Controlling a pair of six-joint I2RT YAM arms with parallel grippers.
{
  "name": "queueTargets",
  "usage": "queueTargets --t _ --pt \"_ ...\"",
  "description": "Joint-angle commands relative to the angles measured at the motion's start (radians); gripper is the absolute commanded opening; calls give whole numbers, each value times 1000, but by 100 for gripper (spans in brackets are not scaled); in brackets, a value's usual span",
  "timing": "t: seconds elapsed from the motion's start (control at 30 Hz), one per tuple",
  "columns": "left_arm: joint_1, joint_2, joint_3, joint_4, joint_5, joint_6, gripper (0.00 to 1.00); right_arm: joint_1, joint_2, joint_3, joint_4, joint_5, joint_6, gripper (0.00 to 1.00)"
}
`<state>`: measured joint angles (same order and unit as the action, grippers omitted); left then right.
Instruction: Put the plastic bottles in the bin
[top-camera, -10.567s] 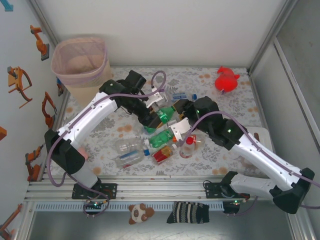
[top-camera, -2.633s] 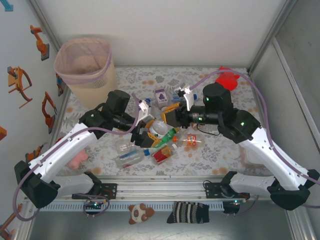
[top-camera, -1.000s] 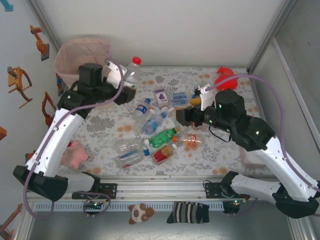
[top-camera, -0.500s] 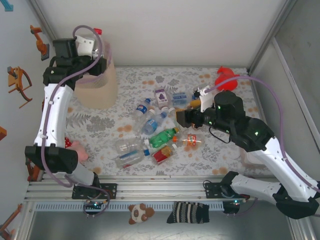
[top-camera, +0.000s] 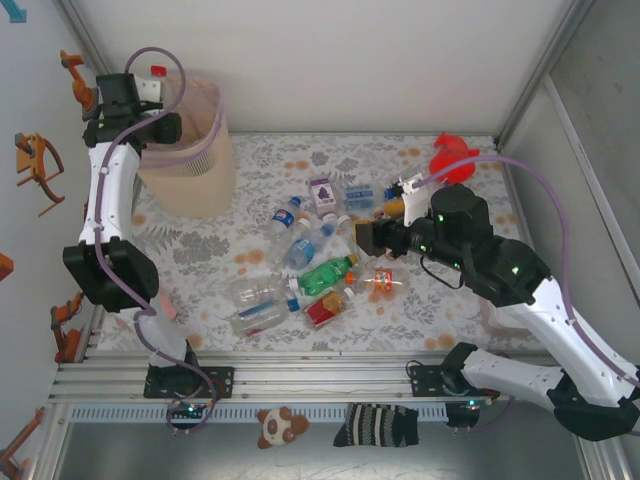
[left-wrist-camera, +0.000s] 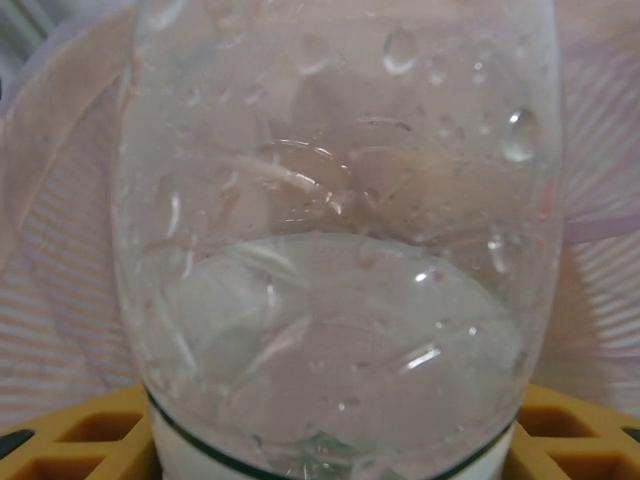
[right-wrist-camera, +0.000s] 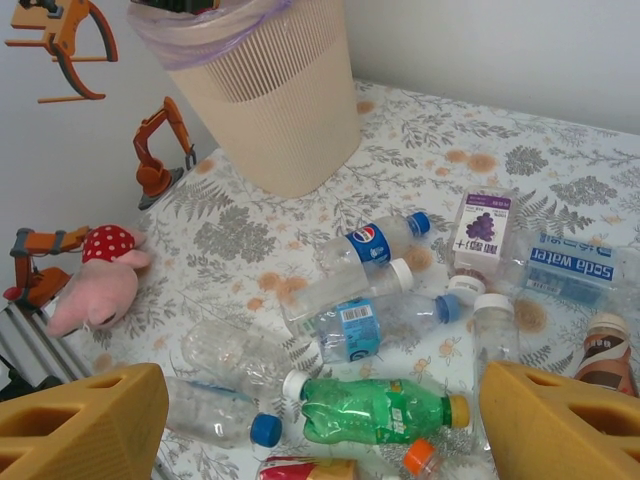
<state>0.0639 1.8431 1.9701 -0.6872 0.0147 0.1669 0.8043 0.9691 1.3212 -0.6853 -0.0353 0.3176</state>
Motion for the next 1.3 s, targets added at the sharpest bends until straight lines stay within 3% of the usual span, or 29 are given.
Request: queueTargets --t 0.0,0.63,0.9,1.27 --pt "31 47 49 -28 -44 34 58 -7 3 -1 5 14 -14 80" --pt "54 327 265 -295 -45 47 59 -8 42 -7 14 -4 -24 80" --pt "40 302 272 -317 -78 39 75 -9 54 1 20 -17 -32 80" --pt "37 225 343 -334 -9 6 79 -16 54 19 23 5 -38 80"
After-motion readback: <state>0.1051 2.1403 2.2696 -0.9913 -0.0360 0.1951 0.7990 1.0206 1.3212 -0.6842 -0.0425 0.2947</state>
